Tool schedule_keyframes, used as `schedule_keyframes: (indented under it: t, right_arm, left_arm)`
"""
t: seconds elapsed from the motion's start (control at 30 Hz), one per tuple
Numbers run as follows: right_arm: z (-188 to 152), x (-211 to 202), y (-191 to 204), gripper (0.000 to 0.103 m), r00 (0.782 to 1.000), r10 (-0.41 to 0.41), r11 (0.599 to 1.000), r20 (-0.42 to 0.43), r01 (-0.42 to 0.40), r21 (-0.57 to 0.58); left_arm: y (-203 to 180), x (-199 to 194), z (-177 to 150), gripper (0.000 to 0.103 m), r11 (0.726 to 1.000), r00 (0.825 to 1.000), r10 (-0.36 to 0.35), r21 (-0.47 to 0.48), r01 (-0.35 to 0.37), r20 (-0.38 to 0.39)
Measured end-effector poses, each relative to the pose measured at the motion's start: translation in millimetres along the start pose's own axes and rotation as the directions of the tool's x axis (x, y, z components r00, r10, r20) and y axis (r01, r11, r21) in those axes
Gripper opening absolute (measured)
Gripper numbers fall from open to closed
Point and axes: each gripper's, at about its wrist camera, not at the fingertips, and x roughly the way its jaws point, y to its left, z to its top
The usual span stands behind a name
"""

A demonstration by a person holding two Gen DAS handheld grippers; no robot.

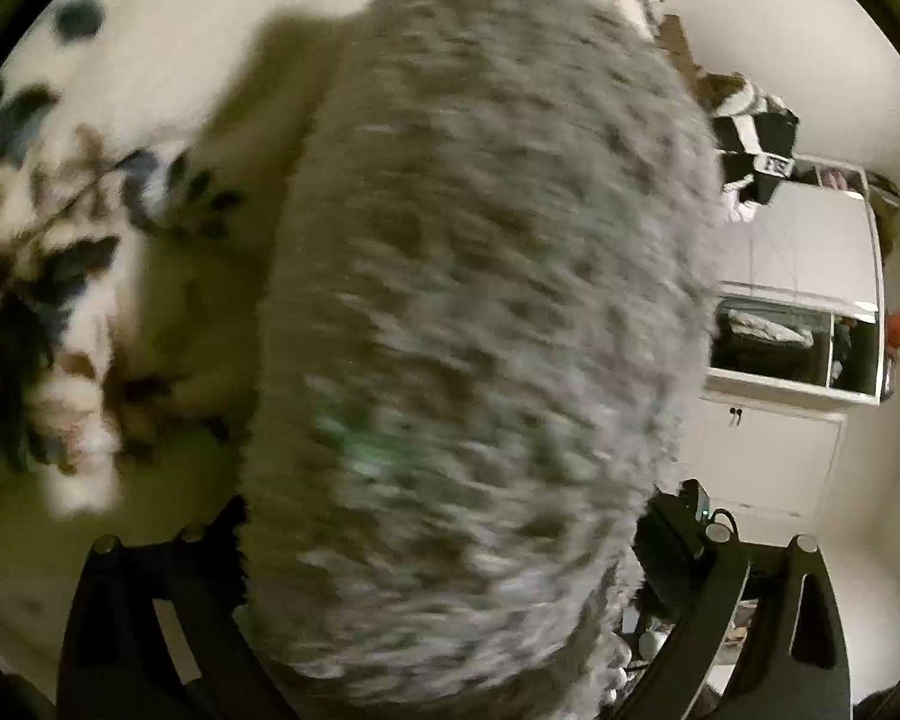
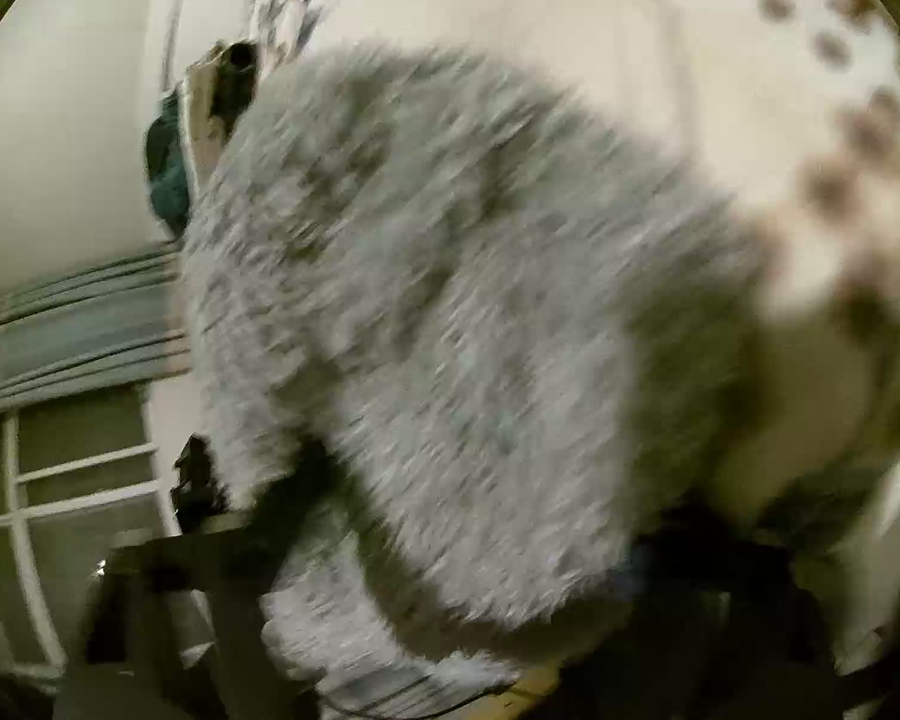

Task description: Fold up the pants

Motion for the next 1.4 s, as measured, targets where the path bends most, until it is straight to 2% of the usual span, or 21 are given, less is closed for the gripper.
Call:
schedule_keyframes:
  t: [0.07, 0.17, 0.5, 0.6, 0.7, 0.8, 0.9, 1.0, 1.17, 1.3, 1.4]
  right_arm:
    - [-4.9, -0.1, 5.7, 0.041, 1.000, -0.016, 1.000, 0.027, 0.017, -0.022]
    - [-9.9, -8.5, 25.5, 0.033, 0.997, -0.038, 0.996, 0.063, 0.043, -0.080]
    - [-15.3, -47.8, 103.8, 0.029, 0.993, -0.008, 0.978, 0.121, 0.033, -0.204]
    - [-12.2, -51.0, 138.7, 0.029, 0.991, -0.007, 0.967, 0.134, 0.041, -0.253]
    - [4.7, -55.4, 183.3, 0.029, 0.988, 0.002, 0.954, 0.151, 0.043, -0.296]
    - [30.5, -48.8, 233.4, 0.029, 0.985, 0.022, 0.942, 0.170, 0.036, -0.332]
    - [66.1, -29.2, 287.4, 0.029, 0.979, 0.054, 0.930, 0.195, 0.022, -0.367]
    - [113.7, -0.7, 345.1, 0.029, 0.969, 0.093, 0.916, 0.230, 0.008, -0.402]
    - [197.1, 64.2, 427.1, 0.029, 0.956, 0.128, 0.891, 0.265, 0.007, -0.454]
    - [258.1, 122.0, 462.1, 0.029, 0.956, 0.110, 0.885, 0.274, 0.031, -0.465]
    - [294.4, 164.7, 465.3, 0.029, 0.963, 0.039, 0.886, 0.266, 0.090, -0.455]
  left_arm:
    - [-9.4, -4.1, -3.2, 0.095, 1.000, 1.000, 0.002, 0.027, -0.003, 0.017]
    - [-23.2, -15.1, -8.2, 0.086, 0.999, 0.999, -0.006, 0.054, 0.004, 0.040]
    - [-71.4, -50.7, -14.0, 0.082, 0.995, 0.990, -0.049, 0.098, 0.036, 0.132]
    - [-88.3, -61.0, -5.5, 0.082, 0.992, 0.984, -0.069, 0.117, 0.050, 0.163]
    - [-102.3, -73.6, 15.9, 0.082, 0.990, 0.976, -0.102, 0.119, 0.080, 0.193]
    - [-122.9, -89.0, 54.6, 0.082, 0.985, 0.964, -0.132, 0.138, 0.101, 0.233]
    - [-144.5, -104.4, 111.4, 0.082, 0.979, 0.947, -0.161, 0.169, 0.117, 0.277]
    - [-159.2, -116.4, 179.9, 0.082, 0.972, 0.929, -0.191, 0.191, 0.135, 0.316]
    - [-174.0, -129.1, 304.5, 0.082, 0.963, 0.901, -0.208, 0.244, 0.119, 0.380]
    - [-161.9, -125.9, 377.2, 0.082, 0.966, 0.899, -0.178, 0.247, 0.082, 0.399]
    - [-124.0, -116.1, 416.1, 0.082, 0.977, 0.910, -0.093, 0.214, 0.004, 0.405]
